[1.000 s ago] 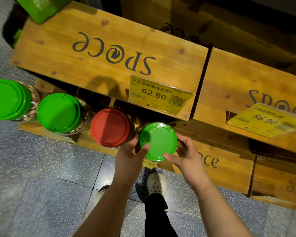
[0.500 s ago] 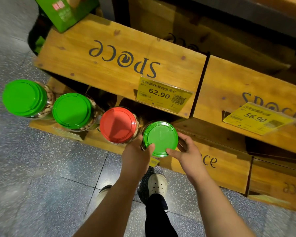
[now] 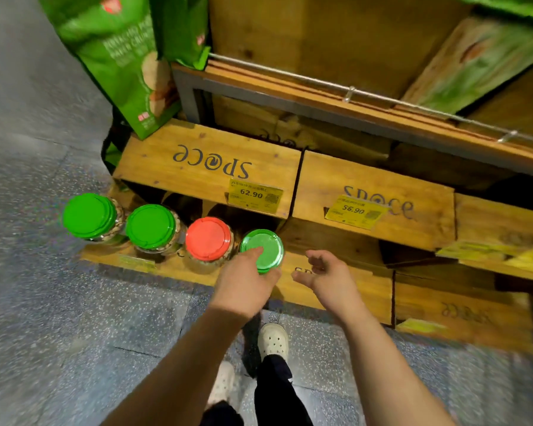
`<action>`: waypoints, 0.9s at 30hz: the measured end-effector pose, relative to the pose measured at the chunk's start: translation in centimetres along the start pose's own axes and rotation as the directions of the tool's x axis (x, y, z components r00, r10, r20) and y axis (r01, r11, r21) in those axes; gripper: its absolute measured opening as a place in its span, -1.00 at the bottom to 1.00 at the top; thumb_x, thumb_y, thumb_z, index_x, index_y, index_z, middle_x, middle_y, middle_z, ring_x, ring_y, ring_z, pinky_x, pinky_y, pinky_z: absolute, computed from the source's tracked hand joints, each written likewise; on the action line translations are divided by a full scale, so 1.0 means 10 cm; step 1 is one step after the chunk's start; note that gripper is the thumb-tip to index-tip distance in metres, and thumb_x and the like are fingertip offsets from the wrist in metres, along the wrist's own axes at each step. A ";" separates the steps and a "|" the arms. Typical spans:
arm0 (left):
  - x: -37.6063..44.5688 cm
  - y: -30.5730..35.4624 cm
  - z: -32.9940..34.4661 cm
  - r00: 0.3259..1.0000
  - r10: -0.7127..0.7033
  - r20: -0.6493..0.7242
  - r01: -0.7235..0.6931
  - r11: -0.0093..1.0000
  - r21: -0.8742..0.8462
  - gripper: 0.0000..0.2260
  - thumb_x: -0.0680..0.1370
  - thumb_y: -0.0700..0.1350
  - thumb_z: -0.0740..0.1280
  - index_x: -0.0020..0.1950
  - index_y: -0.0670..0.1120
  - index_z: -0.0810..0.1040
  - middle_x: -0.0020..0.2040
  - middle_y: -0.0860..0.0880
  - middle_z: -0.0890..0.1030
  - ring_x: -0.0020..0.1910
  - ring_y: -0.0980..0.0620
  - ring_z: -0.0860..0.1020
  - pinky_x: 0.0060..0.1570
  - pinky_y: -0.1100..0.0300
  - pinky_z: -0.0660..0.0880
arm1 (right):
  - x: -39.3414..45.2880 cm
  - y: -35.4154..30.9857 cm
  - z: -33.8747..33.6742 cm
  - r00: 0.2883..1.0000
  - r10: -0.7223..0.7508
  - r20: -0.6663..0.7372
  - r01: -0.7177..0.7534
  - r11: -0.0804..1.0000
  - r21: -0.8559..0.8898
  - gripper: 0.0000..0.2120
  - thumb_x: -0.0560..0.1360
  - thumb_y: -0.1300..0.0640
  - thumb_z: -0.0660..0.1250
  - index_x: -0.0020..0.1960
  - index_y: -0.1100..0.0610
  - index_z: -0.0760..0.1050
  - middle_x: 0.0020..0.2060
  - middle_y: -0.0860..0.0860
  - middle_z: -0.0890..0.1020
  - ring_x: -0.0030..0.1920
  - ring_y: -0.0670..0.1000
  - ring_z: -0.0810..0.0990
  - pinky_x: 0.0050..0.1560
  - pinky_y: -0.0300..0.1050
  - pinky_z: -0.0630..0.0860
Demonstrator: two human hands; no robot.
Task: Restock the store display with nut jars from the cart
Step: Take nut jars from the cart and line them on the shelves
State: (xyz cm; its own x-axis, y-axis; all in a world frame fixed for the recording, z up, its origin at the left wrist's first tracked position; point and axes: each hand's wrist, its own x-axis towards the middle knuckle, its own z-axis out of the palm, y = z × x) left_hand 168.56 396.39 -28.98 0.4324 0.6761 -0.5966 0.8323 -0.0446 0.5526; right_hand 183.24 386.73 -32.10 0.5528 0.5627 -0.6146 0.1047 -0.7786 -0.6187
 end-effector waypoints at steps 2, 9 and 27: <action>-0.26 0.17 -0.15 0.995 0.095 -0.016 -0.094 0.993 0.069 -0.44 0.60 0.13 0.38 0.55 -0.04 0.39 0.44 -0.11 0.52 0.37 -0.11 0.50 0.34 0.07 0.40 | -0.36 -0.11 -0.21 0.999 -0.007 -0.033 0.006 0.999 -0.036 -0.47 0.40 0.06 0.61 0.32 0.02 0.54 0.21 0.01 0.62 0.21 0.00 0.59 0.26 -0.03 0.52; -1.31 0.85 -0.61 0.919 0.380 0.099 -0.389 0.844 0.369 -0.42 0.55 0.24 0.37 0.53 0.08 0.42 0.47 -0.03 0.49 0.41 -0.06 0.48 0.34 0.07 0.45 | -1.78 -0.42 -0.94 0.988 -0.080 -0.135 0.059 0.987 -0.147 -0.45 0.42 0.01 0.59 0.35 -0.03 0.52 0.24 -0.07 0.60 0.24 -0.01 0.58 0.27 -0.03 0.51; -3.82 2.78 -0.08 0.376 0.766 0.521 -0.772 -0.051 0.633 -0.38 0.47 0.47 0.29 0.43 0.18 0.45 0.32 0.08 0.54 0.26 0.00 0.54 0.04 0.00 0.62 | -4.85 0.40 -2.58 0.832 0.068 -0.551 -0.210 0.957 -0.200 -0.38 0.42 -0.12 0.56 0.43 -0.19 0.44 0.34 -0.06 0.56 0.19 -0.01 0.63 0.21 -0.05 0.56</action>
State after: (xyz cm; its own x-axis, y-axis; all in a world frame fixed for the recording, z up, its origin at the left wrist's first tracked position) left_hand 174.94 369.94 9.62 0.9811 -0.1628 -0.1045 -0.1568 -0.9856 0.0639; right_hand 178.21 349.14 7.84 0.9225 0.2623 -0.2832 0.1493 -0.9191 -0.3647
